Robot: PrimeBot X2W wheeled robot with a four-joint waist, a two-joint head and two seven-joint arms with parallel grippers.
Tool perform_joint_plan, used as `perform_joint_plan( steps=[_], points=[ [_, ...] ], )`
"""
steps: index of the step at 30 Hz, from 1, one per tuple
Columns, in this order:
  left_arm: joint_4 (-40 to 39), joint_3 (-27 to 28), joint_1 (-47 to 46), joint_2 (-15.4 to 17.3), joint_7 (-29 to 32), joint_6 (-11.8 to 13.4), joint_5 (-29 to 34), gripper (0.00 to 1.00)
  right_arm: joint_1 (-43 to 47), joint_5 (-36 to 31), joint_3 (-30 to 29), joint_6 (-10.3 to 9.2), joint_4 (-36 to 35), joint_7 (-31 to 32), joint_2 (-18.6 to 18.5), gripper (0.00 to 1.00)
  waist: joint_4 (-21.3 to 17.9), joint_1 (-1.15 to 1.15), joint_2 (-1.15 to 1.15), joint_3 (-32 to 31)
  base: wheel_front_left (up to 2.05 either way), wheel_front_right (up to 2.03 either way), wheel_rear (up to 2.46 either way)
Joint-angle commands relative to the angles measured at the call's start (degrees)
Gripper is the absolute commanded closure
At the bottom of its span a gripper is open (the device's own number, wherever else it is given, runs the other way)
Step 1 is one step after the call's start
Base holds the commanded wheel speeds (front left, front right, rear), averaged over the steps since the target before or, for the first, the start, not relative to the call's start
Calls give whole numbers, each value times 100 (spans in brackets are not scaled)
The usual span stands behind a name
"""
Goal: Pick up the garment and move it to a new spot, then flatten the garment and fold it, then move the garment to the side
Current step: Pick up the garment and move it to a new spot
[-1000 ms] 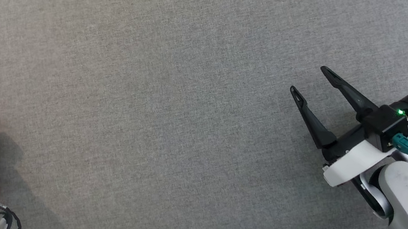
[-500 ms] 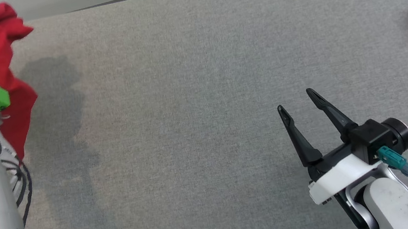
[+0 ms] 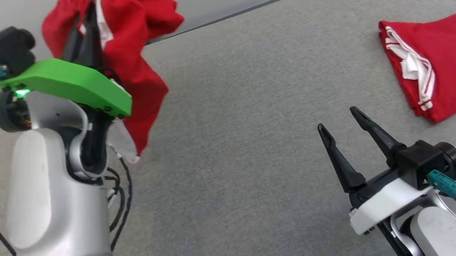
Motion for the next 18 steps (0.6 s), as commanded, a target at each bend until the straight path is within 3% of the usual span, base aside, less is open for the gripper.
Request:
perform_joint_plan(
  steps=[1, 11, 18],
  points=[
    [-71, -127, 127, 7, 15, 46, -144, 100, 43, -25, 25, -11, -26, -15, -4, 0, -507, 0, 0, -40, 0, 0, 0],
    [137, -1835, 733, 7, -501, 586, -1012, 100, -70, 41, 24, -11, -105, -14, 15, 0, -1202, 0, 0, 380, 0, 0, 0],
    [1166, -2353, 757, 8, -982, 820, -1057, 100, -98, 113, -21, -11, -189, -14, 19, 0, -1282, 0, 0, 569, 0, 0, 0]
  ],
)
